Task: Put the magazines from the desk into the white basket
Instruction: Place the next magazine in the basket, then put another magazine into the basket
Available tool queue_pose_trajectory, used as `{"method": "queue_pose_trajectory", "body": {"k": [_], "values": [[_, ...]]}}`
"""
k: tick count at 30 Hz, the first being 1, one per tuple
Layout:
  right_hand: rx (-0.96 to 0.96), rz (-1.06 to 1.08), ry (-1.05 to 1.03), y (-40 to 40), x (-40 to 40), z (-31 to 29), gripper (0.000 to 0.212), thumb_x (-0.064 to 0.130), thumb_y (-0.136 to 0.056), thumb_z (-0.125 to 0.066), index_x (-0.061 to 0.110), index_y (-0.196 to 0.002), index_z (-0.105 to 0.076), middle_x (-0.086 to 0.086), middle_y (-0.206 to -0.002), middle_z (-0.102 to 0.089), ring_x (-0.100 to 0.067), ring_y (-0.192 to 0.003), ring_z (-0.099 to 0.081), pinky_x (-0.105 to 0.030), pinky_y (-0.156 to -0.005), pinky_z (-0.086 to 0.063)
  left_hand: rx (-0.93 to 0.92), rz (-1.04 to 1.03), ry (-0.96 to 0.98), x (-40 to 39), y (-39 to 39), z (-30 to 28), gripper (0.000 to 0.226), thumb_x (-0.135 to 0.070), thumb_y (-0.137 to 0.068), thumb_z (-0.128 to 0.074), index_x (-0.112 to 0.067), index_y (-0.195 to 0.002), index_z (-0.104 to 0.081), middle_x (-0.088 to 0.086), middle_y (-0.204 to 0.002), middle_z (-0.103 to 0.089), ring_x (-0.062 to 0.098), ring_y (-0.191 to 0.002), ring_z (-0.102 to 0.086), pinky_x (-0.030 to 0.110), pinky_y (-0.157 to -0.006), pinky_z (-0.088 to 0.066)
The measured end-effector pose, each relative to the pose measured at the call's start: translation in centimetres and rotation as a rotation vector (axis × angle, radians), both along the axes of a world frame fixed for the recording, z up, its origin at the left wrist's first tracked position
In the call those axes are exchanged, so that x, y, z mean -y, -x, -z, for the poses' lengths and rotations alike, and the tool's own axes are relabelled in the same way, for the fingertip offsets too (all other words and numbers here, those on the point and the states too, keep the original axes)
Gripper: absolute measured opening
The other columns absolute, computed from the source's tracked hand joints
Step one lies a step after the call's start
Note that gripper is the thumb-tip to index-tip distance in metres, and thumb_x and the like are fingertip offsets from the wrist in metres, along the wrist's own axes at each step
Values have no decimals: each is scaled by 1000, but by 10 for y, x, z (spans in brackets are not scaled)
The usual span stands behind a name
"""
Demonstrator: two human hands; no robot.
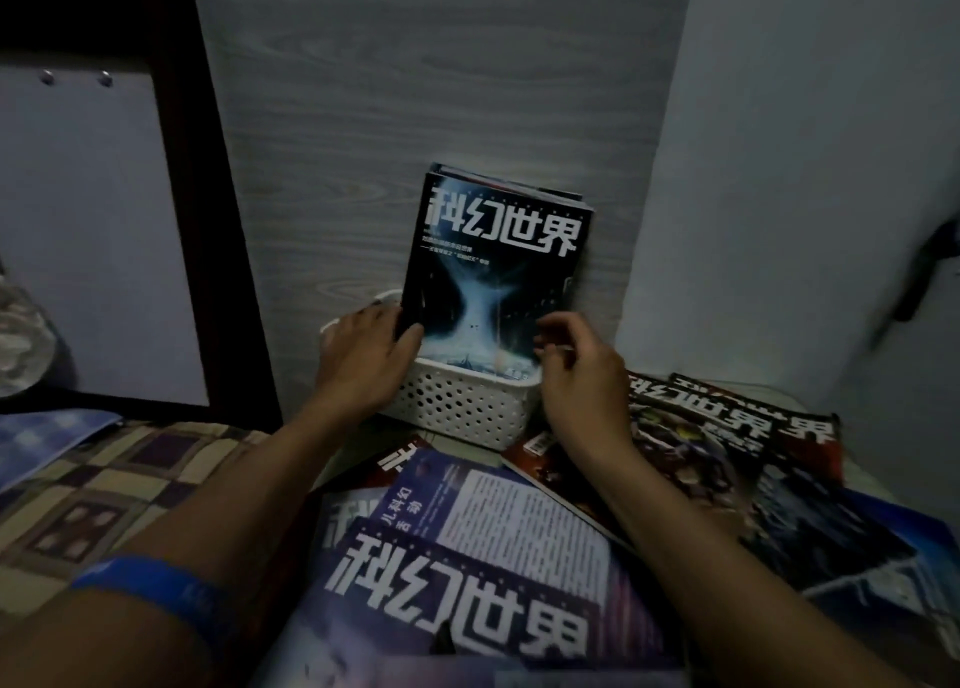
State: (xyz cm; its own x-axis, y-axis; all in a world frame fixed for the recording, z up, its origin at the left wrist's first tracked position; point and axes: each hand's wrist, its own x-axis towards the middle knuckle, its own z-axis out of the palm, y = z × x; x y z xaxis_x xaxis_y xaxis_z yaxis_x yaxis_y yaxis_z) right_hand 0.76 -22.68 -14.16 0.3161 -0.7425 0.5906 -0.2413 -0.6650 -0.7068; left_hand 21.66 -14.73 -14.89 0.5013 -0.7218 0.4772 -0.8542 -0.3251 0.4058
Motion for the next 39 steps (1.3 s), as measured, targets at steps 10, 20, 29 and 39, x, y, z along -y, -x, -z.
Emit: {"method": "queue_pose_trajectory", "body": {"k": [10,20,29,39], "values": [[-992,-173,-22,117,-19,13,98,77,-70,-57,37,-151,-19,-1,-162,-22,-26,-146,-24,-46,-116,-26,48,45,-300,-70,63,4,84,-54,-88,-57,-20,-154,-18,7,-163,-18,30,-144,-28,48,-114,-30],[-901,-33,558,170,-59,6,20,28,-91,-49,19,-104,-62,-10,-98,-71,-28,-84,-65,-32,-63,-36,-479,258,-31,-97,192,11,24,-44,-93,-58,-27,-107,-66,-7,-100,-72,11,-88,-67,34,-81,-56],[-292,-113,528,229,-110,11,28,25,-93,-59,14,-116,-70,0,-106,-75,-13,-83,-72,-27,-69,-59,-1329,268,234,-97,199,-14,58,-59,-85,-61,-5,-97,-76,24,-96,-75,44,-91,-70,62,-91,-52],[-220,-169,-224,227,-110,-5,76,67,-70,-64,51,-138,-33,30,-128,-45,7,-100,-57,-22,-75,-48,-1171,667,113,-123,175,-1,29,-8,-88,-64,-15,-115,-69,20,-111,-73,36,-98,-71,45,-81,-57]]}}
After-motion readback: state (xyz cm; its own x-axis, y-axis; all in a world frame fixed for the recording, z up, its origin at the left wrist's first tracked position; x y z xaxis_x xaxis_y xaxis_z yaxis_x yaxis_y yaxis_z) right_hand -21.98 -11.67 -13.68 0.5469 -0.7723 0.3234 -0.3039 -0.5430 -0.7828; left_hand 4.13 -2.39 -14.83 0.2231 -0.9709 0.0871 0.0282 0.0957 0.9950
